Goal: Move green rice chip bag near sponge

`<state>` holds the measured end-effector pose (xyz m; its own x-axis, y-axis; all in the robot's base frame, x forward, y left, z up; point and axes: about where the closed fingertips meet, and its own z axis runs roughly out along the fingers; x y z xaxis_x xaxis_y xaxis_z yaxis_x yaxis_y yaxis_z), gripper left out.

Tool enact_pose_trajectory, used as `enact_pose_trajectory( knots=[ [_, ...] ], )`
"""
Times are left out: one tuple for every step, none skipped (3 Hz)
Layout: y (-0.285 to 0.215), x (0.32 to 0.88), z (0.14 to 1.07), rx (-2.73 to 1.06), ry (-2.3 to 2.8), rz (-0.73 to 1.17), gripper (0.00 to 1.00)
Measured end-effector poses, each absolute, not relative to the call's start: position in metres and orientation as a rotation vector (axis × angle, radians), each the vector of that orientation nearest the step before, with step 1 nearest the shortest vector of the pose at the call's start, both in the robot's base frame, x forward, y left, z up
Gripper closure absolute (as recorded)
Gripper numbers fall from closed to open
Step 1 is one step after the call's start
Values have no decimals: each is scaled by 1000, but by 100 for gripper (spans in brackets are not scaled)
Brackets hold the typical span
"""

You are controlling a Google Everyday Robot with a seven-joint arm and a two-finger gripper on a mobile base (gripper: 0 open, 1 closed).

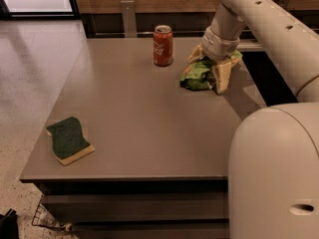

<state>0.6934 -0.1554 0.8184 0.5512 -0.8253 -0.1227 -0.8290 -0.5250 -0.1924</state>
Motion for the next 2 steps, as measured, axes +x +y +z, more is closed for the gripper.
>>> enact_pose_trajectory(
  knots=[
    [-155, 695, 820, -2557, 1387, 20, 63],
    [-155, 695, 823, -2557, 1387, 20, 87]
  ],
)
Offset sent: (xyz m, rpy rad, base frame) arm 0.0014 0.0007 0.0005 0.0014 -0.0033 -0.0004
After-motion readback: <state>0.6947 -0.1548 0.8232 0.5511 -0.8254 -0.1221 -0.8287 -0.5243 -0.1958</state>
